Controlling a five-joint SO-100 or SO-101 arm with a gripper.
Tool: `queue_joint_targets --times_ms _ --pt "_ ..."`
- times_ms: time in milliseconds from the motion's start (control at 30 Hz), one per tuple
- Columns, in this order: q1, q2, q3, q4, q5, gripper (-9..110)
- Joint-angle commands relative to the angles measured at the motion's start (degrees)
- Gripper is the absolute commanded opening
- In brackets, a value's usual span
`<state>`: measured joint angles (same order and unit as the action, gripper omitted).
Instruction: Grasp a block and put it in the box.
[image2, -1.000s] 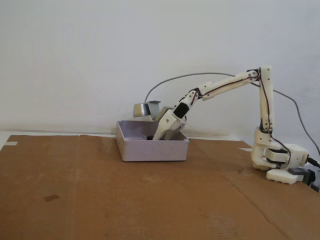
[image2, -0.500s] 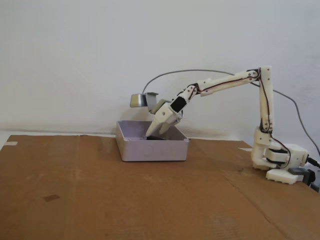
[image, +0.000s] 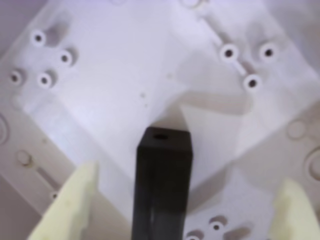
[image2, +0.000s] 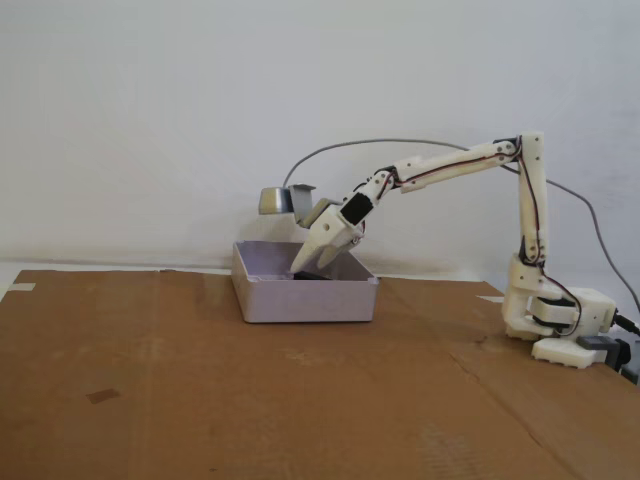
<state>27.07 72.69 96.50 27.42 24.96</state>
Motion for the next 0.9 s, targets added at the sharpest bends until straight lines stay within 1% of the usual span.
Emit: queue_joint_targets --times_ms 0,700,867 --pt "-0.70 8.35 -6.59 -2.46 -0.53 42" --pt "-0.79 16.88 -6.50 -2.55 -0.53 42" --pt "-2.20 18.37 -6.24 -8.17 -0.62 42"
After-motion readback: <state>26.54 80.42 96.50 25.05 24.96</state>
